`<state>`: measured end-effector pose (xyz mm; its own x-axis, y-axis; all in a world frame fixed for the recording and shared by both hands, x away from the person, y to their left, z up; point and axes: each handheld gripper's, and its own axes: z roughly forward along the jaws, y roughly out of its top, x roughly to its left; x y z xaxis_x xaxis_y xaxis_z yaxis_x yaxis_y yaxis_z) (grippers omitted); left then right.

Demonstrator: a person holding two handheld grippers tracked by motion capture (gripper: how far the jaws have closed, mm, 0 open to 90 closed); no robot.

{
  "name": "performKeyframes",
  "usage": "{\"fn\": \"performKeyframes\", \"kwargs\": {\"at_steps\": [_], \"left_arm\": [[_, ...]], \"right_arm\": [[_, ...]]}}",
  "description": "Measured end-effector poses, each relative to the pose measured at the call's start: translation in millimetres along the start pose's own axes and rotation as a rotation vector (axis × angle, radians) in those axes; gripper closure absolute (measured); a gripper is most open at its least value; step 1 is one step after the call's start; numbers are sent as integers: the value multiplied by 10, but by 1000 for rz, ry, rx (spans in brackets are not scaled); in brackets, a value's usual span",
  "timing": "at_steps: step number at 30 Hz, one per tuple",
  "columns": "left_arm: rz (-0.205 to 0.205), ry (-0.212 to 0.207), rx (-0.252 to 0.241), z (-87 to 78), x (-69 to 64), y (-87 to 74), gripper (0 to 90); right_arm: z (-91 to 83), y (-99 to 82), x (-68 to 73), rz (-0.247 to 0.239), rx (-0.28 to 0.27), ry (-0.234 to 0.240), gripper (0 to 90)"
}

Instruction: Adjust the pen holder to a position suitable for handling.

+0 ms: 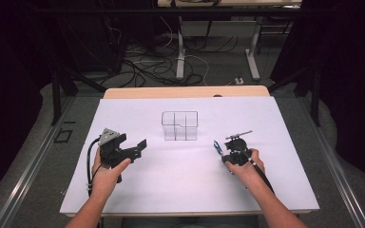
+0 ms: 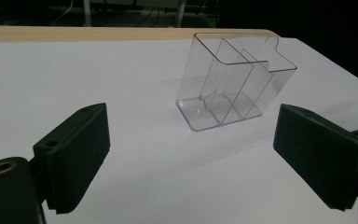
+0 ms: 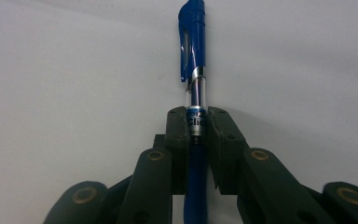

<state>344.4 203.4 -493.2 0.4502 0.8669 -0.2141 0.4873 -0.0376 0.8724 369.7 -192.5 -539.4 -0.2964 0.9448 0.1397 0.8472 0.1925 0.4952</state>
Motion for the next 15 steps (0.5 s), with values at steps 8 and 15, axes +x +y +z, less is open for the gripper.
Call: {"fn": "performKeyframes", "kwargs": {"at_steps": [8, 15], "left_arm": [[1, 2, -3, 3, 3, 2, 112], [-1, 2, -5, 6, 5, 4, 112]], "right_arm": [[0, 1, -14, 38, 0, 9, 796], [-4, -1, -41, 30, -5, 17, 797]]}}
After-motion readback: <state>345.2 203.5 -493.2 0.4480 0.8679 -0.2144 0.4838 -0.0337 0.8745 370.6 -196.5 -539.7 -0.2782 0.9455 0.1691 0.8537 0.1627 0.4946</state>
